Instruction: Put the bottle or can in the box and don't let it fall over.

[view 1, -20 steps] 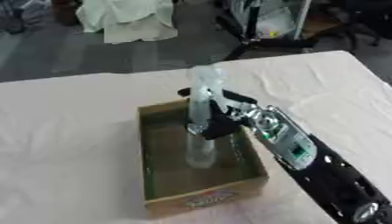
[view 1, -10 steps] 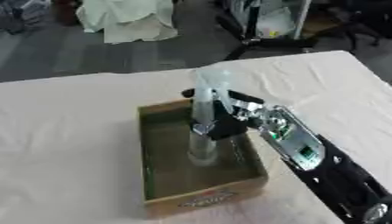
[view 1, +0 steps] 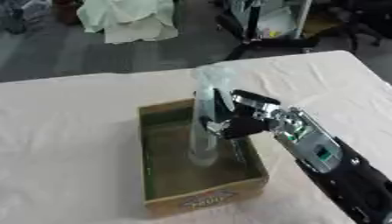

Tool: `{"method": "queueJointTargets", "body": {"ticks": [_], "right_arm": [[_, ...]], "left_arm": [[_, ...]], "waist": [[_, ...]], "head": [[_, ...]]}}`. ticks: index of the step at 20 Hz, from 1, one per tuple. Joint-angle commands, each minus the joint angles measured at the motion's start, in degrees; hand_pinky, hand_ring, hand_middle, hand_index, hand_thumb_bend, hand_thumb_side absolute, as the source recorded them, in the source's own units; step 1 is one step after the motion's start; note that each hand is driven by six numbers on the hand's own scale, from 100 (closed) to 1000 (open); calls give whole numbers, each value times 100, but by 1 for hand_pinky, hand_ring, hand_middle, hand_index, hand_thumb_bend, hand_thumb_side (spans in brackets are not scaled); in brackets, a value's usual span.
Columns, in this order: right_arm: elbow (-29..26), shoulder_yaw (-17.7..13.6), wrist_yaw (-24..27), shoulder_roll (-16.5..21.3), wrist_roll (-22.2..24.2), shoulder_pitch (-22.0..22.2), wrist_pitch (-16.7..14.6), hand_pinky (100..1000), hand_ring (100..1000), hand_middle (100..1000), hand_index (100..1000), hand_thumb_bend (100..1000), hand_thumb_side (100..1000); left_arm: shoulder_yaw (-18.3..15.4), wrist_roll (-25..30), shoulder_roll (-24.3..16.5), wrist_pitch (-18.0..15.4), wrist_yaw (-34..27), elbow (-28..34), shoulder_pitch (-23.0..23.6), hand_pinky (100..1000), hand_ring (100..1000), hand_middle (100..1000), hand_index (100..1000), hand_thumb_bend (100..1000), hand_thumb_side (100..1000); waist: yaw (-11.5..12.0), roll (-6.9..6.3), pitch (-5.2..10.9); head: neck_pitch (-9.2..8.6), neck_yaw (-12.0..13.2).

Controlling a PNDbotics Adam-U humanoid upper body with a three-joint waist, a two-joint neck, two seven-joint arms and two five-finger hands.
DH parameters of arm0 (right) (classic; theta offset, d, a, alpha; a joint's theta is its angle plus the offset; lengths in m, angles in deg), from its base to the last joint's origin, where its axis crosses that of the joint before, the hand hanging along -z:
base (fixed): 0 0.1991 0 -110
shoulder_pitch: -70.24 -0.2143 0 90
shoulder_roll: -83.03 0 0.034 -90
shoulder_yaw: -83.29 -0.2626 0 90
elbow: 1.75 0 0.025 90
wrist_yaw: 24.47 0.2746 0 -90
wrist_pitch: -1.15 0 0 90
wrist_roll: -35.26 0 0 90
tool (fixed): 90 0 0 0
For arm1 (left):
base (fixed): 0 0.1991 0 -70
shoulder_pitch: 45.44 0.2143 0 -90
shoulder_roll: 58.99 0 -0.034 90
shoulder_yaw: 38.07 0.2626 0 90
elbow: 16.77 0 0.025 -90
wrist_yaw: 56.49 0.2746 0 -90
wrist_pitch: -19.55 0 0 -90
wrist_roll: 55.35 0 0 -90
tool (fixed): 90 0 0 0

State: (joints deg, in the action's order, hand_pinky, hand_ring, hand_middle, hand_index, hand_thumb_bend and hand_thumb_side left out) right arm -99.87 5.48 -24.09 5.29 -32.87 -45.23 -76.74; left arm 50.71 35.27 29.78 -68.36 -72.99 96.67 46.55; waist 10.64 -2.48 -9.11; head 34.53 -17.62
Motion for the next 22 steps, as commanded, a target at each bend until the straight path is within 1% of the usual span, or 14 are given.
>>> {"method": "queueJointTargets", "body": {"ticks": [1,4,6,7,8,12,15,19,22], "right_arm": [[-236,-174,105,248,-124,17,-14,1000,1000,1000,1000,100,309],[-360,-282,146,365,-250,140,-4,1000,1000,1000,1000,100,279],[-462,-367,150,448,-341,259,-8,1000,1000,1000,1000,100,275],[-509,-408,156,479,-380,317,-12,1000,1000,1000,1000,100,291],[-562,-465,163,513,-428,395,-27,1000,1000,1000,1000,100,333],[-757,-674,242,606,-617,695,-70,998,1000,1000,1000,100,375],[-938,-845,309,681,-755,911,-105,982,1000,1000,1000,100,420],[-1179,-1119,601,778,-1190,1144,-75,974,1000,1000,1000,100,420],[-1340,-1295,808,855,-1544,1313,-113,973,1000,1000,1000,100,424]], "left_arm": [[-14,16,-83,-16,45,115,-7,1000,880,992,786,100,856],[-20,-1,-81,-18,49,115,1,1000,881,992,786,100,853],[-26,-4,-77,-28,54,115,4,1000,881,993,786,100,853],[-30,-6,-75,-31,57,115,8,1000,882,993,786,100,853],[-36,-11,-72,-31,62,115,14,1000,882,993,786,100,853],[-54,-31,-56,-33,88,115,34,1000,882,993,787,100,851],[-61,-44,-48,-38,103,115,38,1000,882,993,787,100,851],[-72,-63,-42,-18,110,115,50,1000,883,994,787,100,852],[-70,-63,-55,-3,99,115,42,1000,884,994,787,100,852]], "waist": [[-8,-7,54],[-20,-10,62],[-28,-8,68],[-31,-6,70],[-36,-4,73],[-49,1,78],[-66,12,91],[-111,44,121],[-134,79,162]], "head": [[-76,39],[-89,63],[-100,86],[-110,99],[-127,116],[-282,163],[-342,187],[-490,141],[-521,158]]}}
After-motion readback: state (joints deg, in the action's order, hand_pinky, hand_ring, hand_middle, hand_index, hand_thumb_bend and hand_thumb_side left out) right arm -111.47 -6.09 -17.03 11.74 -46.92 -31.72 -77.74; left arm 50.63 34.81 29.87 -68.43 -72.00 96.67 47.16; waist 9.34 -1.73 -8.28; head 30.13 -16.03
